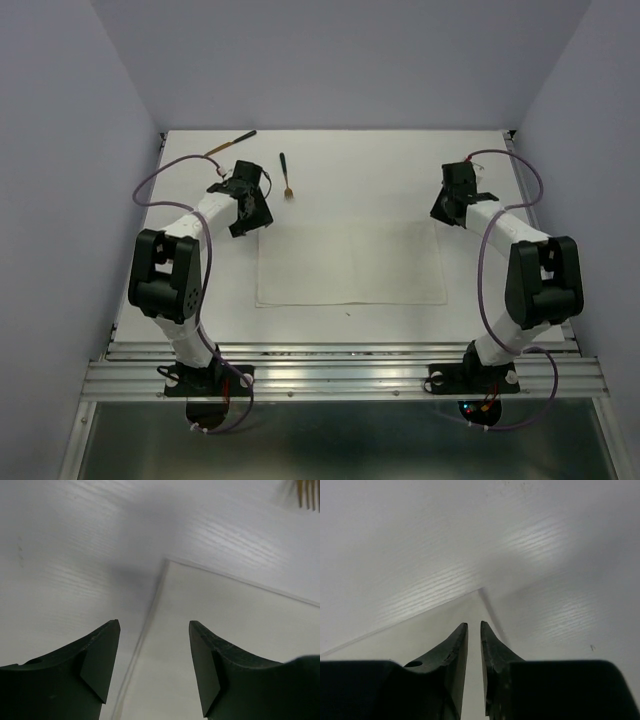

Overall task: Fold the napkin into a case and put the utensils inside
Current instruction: Fold the rectangle-folded napkin at the center of the board.

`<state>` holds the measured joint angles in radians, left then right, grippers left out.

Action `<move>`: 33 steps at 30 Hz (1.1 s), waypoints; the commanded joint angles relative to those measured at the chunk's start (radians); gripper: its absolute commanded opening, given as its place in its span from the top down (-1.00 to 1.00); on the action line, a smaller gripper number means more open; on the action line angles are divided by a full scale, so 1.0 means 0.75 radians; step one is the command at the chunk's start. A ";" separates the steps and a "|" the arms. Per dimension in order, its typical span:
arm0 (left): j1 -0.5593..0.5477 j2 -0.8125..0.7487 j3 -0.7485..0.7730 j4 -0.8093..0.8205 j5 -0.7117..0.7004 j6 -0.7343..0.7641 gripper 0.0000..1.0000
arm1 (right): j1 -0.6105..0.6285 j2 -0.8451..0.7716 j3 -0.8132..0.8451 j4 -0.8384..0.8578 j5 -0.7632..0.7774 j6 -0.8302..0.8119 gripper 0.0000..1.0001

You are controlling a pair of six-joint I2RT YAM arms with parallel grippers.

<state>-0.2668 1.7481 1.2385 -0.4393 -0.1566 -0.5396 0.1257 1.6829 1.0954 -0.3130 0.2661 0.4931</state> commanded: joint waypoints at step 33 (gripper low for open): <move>-0.111 -0.048 -0.306 -0.075 -0.034 -0.068 1.00 | -0.004 -0.297 -0.160 -0.114 0.026 -0.040 0.44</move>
<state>-0.3454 1.7168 1.0279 -0.4225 -0.1364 -0.5888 0.1257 1.4906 0.9985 -0.3901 0.2836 0.4671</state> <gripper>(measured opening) 0.040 0.281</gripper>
